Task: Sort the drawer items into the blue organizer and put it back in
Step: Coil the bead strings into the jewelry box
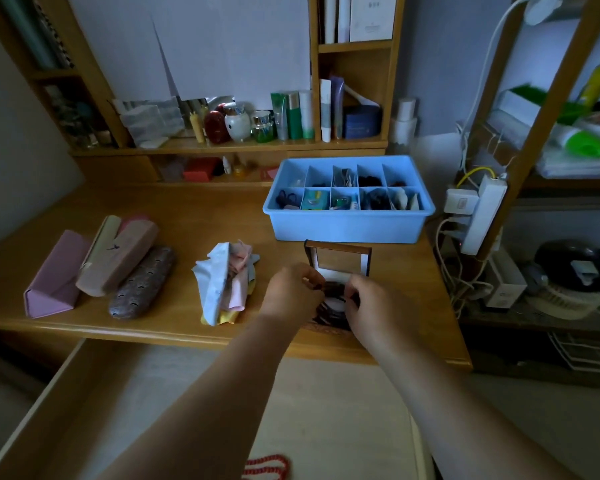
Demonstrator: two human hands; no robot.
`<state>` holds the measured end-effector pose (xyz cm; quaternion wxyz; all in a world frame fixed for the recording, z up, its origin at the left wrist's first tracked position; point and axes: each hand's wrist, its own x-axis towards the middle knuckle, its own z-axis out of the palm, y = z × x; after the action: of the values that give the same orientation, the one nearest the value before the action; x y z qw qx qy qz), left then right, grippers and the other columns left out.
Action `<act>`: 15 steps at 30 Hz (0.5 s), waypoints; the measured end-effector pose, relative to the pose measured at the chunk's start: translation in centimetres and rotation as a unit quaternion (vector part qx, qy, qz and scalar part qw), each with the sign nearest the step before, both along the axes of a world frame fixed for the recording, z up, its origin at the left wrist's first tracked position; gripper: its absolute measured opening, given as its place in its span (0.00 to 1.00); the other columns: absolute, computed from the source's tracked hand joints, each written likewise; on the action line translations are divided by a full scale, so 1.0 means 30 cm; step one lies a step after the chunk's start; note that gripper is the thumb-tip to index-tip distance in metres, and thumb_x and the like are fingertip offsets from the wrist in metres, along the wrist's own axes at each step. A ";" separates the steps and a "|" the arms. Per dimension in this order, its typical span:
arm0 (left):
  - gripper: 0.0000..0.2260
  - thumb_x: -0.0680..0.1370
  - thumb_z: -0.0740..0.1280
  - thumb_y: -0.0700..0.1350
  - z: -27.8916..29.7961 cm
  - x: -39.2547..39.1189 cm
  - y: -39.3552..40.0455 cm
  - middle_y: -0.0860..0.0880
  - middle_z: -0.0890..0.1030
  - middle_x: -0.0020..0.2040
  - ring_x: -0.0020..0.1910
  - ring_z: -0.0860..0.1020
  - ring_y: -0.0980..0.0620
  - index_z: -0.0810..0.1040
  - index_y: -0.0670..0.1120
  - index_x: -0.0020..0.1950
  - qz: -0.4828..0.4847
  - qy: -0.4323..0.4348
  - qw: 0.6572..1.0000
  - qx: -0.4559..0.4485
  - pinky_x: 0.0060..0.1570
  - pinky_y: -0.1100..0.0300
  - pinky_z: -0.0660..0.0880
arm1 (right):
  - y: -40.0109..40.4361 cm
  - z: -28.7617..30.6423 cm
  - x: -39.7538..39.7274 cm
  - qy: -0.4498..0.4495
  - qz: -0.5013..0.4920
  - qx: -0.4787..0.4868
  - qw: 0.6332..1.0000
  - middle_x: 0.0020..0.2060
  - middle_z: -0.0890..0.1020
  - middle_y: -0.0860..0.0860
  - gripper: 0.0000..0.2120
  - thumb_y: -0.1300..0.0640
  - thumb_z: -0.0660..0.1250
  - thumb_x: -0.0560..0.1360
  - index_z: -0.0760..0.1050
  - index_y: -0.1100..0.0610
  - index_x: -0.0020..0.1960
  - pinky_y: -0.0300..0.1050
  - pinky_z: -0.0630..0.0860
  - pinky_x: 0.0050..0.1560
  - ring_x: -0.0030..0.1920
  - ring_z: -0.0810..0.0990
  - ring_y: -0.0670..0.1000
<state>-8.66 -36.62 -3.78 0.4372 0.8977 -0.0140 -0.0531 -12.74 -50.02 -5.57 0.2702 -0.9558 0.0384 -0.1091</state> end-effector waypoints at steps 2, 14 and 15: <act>0.10 0.73 0.67 0.36 -0.002 -0.010 0.002 0.50 0.81 0.47 0.42 0.78 0.54 0.81 0.47 0.52 -0.032 -0.024 0.998 0.052 0.39 0.64 0.74 | -0.001 -0.003 -0.015 -0.040 0.015 -0.027 0.999 0.43 0.79 0.50 0.02 0.55 0.65 0.76 0.75 0.53 0.48 0.43 0.71 0.33 0.39 0.76 0.51; 0.07 0.75 0.67 0.40 -0.347 -0.452 0.374 0.54 0.81 0.46 0.42 0.79 0.57 0.81 0.49 0.49 0.029 0.045 0.989 0.141 0.44 0.67 0.74 | 0.064 -0.329 -0.440 0.107 0.178 0.035 0.978 0.38 0.77 0.40 0.04 0.49 0.66 0.74 0.77 0.48 0.45 0.27 0.68 0.39 0.37 0.73 0.38; 0.07 0.75 0.67 0.39 -0.400 -0.480 0.401 0.53 0.81 0.49 0.46 0.79 0.56 0.81 0.49 0.50 0.032 0.059 0.985 0.156 0.46 0.67 0.73 | 0.073 -0.370 -0.460 0.143 0.174 0.042 0.973 0.39 0.77 0.41 0.05 0.48 0.65 0.74 0.77 0.48 0.45 0.30 0.70 0.42 0.39 0.74 0.38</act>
<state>-23.05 -24.60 -15.78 0.2932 0.9503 0.0485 -0.0934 -26.54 -47.82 -16.68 0.3170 -0.9412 -0.0856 0.0796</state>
